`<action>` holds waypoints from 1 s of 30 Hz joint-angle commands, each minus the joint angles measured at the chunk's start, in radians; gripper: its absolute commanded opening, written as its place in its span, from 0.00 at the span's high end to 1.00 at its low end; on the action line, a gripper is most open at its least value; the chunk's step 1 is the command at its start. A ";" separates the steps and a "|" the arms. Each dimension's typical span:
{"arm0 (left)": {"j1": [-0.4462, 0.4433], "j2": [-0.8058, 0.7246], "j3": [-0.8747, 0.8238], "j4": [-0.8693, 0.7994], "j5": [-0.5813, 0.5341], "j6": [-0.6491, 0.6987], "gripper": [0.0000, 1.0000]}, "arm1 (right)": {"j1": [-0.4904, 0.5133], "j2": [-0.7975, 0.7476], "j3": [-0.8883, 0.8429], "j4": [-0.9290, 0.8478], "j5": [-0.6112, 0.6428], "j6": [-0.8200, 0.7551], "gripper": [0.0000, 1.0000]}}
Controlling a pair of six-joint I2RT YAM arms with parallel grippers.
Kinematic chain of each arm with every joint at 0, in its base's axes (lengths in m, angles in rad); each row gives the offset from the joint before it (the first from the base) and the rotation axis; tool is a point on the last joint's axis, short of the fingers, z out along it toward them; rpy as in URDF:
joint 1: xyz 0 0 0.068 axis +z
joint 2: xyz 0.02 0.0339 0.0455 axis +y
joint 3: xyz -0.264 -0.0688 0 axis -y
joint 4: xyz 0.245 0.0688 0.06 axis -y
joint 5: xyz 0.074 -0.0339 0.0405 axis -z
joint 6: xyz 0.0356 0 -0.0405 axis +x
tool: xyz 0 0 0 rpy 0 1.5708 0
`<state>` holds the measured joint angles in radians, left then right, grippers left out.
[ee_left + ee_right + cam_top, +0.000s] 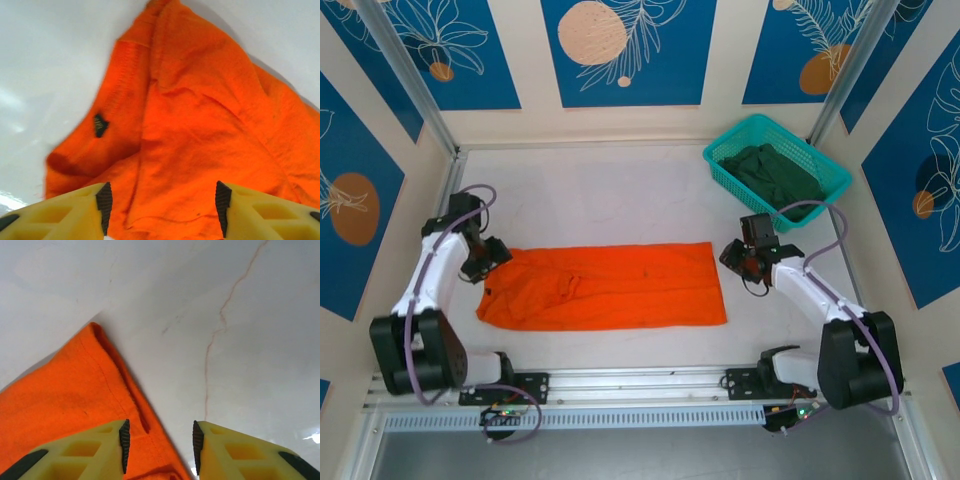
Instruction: Fold and stack the t-shirts
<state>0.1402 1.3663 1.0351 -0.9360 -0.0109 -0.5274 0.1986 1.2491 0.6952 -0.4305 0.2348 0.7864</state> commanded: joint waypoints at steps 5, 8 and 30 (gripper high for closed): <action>-0.027 0.268 0.158 0.106 0.205 0.028 0.63 | 0.108 0.347 0.296 -0.029 -0.130 -0.054 0.69; -0.059 0.362 0.220 0.107 0.198 0.038 0.67 | 0.136 0.490 0.414 -0.065 -0.144 -0.069 0.73; 0.028 0.645 0.432 0.042 -0.108 0.053 0.68 | 0.079 0.712 0.522 -0.142 -0.140 0.036 0.75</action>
<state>0.1574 1.9911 1.4239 -0.8490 -0.0616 -0.4904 0.2924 1.9156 1.2194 -0.5003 0.0719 0.7979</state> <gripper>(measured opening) 0.317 0.249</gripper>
